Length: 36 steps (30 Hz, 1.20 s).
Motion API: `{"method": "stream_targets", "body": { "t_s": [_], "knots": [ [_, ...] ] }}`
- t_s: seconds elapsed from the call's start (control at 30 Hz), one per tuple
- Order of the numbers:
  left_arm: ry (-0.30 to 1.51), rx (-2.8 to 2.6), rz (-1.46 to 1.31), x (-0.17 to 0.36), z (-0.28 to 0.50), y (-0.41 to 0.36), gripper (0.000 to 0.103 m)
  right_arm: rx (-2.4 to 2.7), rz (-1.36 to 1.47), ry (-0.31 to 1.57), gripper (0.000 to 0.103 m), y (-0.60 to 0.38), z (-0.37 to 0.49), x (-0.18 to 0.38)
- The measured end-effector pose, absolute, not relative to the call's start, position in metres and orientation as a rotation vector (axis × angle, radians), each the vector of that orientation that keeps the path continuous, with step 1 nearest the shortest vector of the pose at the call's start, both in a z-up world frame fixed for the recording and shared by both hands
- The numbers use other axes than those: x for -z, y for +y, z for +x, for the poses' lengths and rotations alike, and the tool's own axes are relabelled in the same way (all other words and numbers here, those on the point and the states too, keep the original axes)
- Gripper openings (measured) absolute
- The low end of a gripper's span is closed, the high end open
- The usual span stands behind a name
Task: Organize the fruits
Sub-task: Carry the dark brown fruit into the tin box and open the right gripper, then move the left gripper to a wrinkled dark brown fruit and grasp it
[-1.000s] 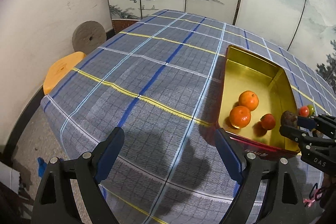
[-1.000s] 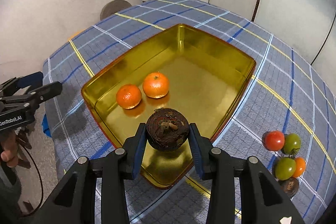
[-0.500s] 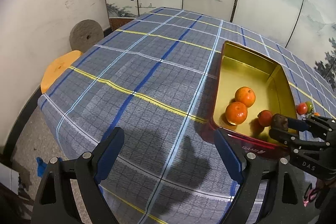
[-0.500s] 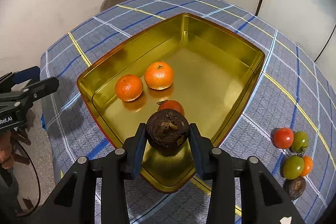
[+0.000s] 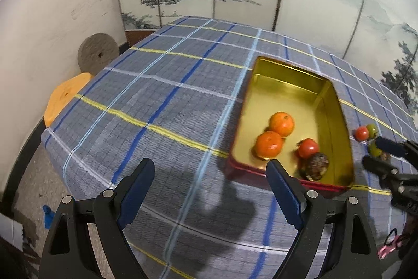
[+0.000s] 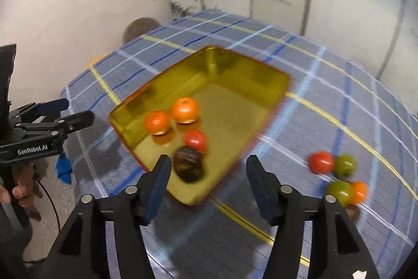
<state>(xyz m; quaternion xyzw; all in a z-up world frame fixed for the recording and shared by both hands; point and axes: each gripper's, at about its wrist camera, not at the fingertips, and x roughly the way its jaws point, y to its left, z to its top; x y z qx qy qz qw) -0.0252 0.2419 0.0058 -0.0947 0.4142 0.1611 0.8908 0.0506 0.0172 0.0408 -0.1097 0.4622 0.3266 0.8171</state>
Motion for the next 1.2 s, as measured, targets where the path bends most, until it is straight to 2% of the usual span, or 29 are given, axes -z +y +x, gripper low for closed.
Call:
{"method": "stream_targets", "body": {
  "t_s": [0.17, 0.33, 0.67, 0.87, 1.03, 1.2],
  "knots": [
    [0.841, -0.28, -0.172, -0.014, -0.018, 0.213, 0.087, -0.502, -0.163, 0.951, 0.064, -0.068, 0.062, -0.047],
    [0.812, -0.209, -0.132, -0.025, -0.006, 0.176, 0.087, -0.27, -0.114, 0.97, 0.07, -0.165, 0.081, -0.029],
    [0.871, -0.033, -0.033, -0.014, 0.03, 0.081, 0.087, -0.095, -0.105, 1.019, 0.071, -0.271, 0.095, 0.025],
    [0.908, 0.037, 0.019, -0.003, 0.042, 0.032, 0.087, -0.123, -0.082, 1.031, 0.08, -0.295, 0.104, 0.039],
    [0.942, 0.066, 0.039, 0.01, 0.052, 0.002, 0.087, -0.172, -0.103, 1.057, 0.1, -0.307, 0.118, 0.045],
    [0.987, 0.1, 0.029, 0.021, 0.062, -0.019, 0.087, -0.19, -0.107, 1.062, 0.103, -0.32, 0.127, 0.046]
  ]
}}
